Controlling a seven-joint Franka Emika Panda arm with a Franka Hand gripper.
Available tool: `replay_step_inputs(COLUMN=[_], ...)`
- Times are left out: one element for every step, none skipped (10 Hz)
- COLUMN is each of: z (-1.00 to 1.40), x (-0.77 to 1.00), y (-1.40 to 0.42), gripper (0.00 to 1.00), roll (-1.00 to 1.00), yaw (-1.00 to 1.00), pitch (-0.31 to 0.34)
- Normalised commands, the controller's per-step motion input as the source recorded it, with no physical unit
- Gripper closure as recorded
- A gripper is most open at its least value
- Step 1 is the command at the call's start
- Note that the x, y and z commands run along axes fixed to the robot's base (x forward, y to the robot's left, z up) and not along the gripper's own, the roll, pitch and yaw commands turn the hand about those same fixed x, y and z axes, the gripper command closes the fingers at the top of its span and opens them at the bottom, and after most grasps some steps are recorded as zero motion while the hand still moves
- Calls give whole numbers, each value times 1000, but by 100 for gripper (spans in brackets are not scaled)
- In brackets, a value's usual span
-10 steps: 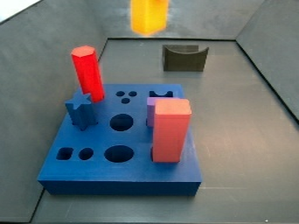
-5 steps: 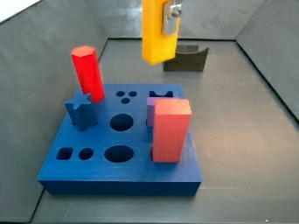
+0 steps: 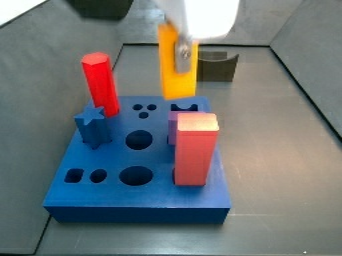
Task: Pick up the arch object. Move up. Move to above the board. Insert the arch object.
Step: Insert the arch object.
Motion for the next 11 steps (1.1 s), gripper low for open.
replay_step_inputs(z=[-494, -417, -263, -269, -366, -354, -314, -260, -171, -74, -126], x=[-66, -54, 54, 31, 11, 46, 271, 523, 729, 769, 343], y=[157, 163, 100, 83, 77, 71, 0, 0, 0, 0, 0], gripper=[100, 100, 100, 100, 100, 100, 100, 100, 100, 100, 100], roll=[93, 113, 84, 149, 160, 64, 20, 77, 90, 119, 147], yaw=[-737, -706, -400, -211, -134, 0, 0, 0, -31, -69, -51], pitch=[116, 119, 79, 96, 83, 49, 64, 100, 149, 179, 154])
